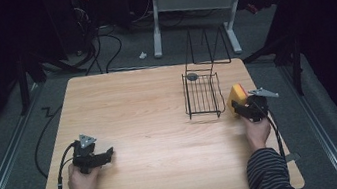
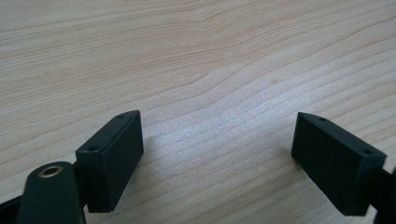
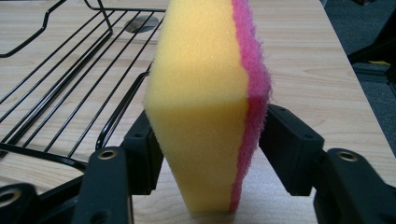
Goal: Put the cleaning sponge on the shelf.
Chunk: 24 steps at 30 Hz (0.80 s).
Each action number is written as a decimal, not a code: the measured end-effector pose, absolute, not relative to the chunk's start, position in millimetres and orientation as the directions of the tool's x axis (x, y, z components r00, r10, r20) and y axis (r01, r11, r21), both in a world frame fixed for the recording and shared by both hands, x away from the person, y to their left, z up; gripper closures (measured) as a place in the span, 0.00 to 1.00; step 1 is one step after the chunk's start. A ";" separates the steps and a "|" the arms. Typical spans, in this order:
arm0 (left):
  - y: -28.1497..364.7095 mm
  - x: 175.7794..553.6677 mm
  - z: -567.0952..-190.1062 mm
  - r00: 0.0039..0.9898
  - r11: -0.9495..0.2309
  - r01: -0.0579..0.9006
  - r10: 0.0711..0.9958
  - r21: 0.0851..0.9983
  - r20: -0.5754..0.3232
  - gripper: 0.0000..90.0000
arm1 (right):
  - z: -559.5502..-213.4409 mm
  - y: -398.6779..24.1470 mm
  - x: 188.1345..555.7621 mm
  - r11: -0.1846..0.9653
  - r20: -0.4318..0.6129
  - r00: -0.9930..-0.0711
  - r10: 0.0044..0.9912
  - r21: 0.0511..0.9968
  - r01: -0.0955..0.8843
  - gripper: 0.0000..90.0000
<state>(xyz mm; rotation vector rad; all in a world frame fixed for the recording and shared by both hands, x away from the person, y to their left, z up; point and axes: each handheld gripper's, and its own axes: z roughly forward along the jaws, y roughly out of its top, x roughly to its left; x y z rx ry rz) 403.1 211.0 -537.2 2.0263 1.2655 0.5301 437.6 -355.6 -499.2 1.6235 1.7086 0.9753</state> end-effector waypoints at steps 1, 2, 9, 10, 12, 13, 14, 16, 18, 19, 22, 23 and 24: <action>211.1 403.1 -537.0 0.445 -0.297 0.620 0.895 0.726 -0.015 0.19 | -499.4 -355.6 437.8 -0.009 0.072 -0.088 0.994 0.823 0.568 0.50; 211.0 403.1 -537.1 0.444 -0.296 0.620 0.896 0.727 -0.014 0.19 | -499.9 -355.4 438.0 -0.012 0.074 -0.087 0.993 0.822 0.570 0.51; 211.0 403.1 -537.2 0.444 -0.295 0.619 0.896 0.728 -0.014 0.19 | -502.6 -354.8 439.4 0.006 0.059 -0.095 0.994 0.821 0.571 0.61; 211.1 403.1 -537.1 0.444 -0.295 0.619 0.896 0.728 -0.015 0.19 | -502.5 -354.6 439.3 0.010 0.055 -0.097 0.994 0.822 0.570 0.62; 211.2 403.1 -536.9 0.445 -0.297 0.621 0.895 0.726 -0.015 0.19 | -502.3 -354.0 438.9 0.016 0.050 -0.100 0.994 0.824 0.567 0.65; 211.0 403.1 -537.2 0.444 -0.295 0.619 0.896 0.728 -0.014 0.19 | -502.0 -353.9 438.7 0.018 0.049 -0.103 0.994 0.824 0.567 0.66; 211.1 403.1 -537.0 0.445 -0.296 0.621 0.895 0.726 -0.015 0.19 | -501.8 -353.7 438.6 0.018 0.048 -0.103 0.994 0.824 0.566 0.67; 211.1 403.1 -537.2 0.444 -0.295 0.619 0.896 0.728 -0.014 0.19 | -501.6 -353.8 438.6 0.019 0.048 -0.104 0.993 0.824 0.566 0.67; 211.1 403.1 -537.2 0.444 -0.294 0.619 0.896 0.728 -0.015 0.19 | -501.1 -354.6 438.4 0.018 0.054 -0.110 0.992 0.822 0.569 0.68; 211.1 403.1 -537.2 0.444 -0.294 0.619 0.896 0.728 -0.015 0.19 | -501.0 -354.9 438.2 0.016 0.058 -0.112 0.992 0.823 0.567 0.68; 211.1 403.1 -537.2 0.444 -0.294 0.619 0.896 0.728 -0.015 0.19 | -499.9 -355.7 437.1 0.019 0.059 -0.120 0.991 0.824 0.567 0.68; 211.1 403.1 -537.2 0.444 -0.294 0.619 0.896 0.728 -0.015 0.19 | -499.6 -355.6 436.7 0.020 0.059 -0.120 0.991 0.824 0.567 0.68; 211.1 403.1 -537.2 0.444 -0.294 0.619 0.896 0.728 -0.015 0.19 | -499.0 -355.6 436.3 0.024 0.056 -0.124 0.991 0.826 0.564 0.68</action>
